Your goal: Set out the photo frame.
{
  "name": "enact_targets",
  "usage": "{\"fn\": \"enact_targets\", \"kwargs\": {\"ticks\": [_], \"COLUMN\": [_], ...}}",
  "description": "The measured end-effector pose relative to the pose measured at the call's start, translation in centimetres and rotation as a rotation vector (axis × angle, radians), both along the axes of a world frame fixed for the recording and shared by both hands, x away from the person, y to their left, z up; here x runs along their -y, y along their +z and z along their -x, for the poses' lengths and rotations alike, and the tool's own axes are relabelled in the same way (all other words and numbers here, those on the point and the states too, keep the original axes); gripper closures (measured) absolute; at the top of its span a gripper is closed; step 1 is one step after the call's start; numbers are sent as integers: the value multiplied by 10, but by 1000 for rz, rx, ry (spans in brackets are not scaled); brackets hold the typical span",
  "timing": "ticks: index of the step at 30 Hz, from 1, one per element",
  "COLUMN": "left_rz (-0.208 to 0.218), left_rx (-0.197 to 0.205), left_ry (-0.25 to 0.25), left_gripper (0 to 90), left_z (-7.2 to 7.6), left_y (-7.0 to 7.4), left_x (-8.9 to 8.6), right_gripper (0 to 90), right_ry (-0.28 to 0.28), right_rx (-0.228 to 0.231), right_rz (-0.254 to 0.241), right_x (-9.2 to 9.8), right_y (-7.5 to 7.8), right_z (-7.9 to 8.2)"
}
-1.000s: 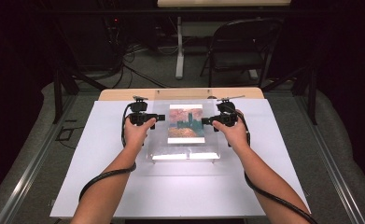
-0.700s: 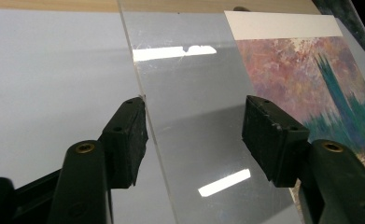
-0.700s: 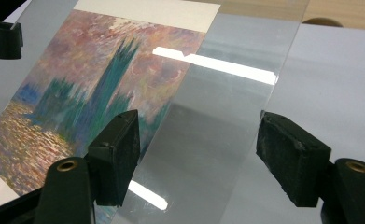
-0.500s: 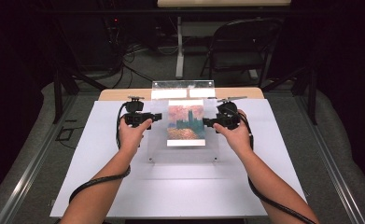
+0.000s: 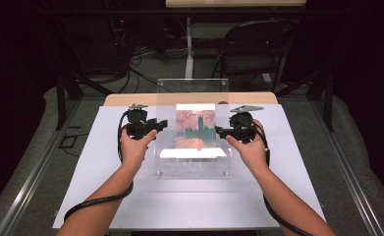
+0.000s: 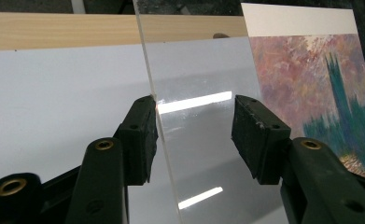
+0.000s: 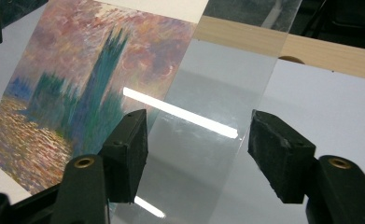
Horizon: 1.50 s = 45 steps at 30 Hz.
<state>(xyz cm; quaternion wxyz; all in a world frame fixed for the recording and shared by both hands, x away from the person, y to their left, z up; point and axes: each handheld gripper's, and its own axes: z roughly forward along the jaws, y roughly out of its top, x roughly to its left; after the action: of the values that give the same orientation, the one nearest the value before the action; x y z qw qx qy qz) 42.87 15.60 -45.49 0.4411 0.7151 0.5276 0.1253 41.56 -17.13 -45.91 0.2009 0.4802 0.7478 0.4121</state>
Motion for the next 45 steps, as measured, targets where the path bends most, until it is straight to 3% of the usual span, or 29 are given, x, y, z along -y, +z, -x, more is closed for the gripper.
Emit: {"fn": "enact_targets", "kwargs": {"ticks": [8,11,15,28,35,45], "left_rz": [10,9,15,0,-30,-6], "left_rx": [51,60,75,110,127,140], "left_ry": [-18,-30,-36,-53,-68,-90], "left_gripper": [543,551,570,609,624,642], "left_z": [21,28,38,58,69,82], "left_y": [9,12,15,21,25,26], "left_x": [-4,-6,-9,-12,-13,-17], "right_gripper": [439,456,503,528,536,558], "right_ry": [2,8,6,13,30,50], "right_rx": [75,90,107,124,120,131], "right_rz": [11,31,19,8,-9,-11], "right_x": [2,2,3,6,9,12], "right_y": [8,11,14,21,24,27], "right_z": [24,32,40,60,70,84]}}
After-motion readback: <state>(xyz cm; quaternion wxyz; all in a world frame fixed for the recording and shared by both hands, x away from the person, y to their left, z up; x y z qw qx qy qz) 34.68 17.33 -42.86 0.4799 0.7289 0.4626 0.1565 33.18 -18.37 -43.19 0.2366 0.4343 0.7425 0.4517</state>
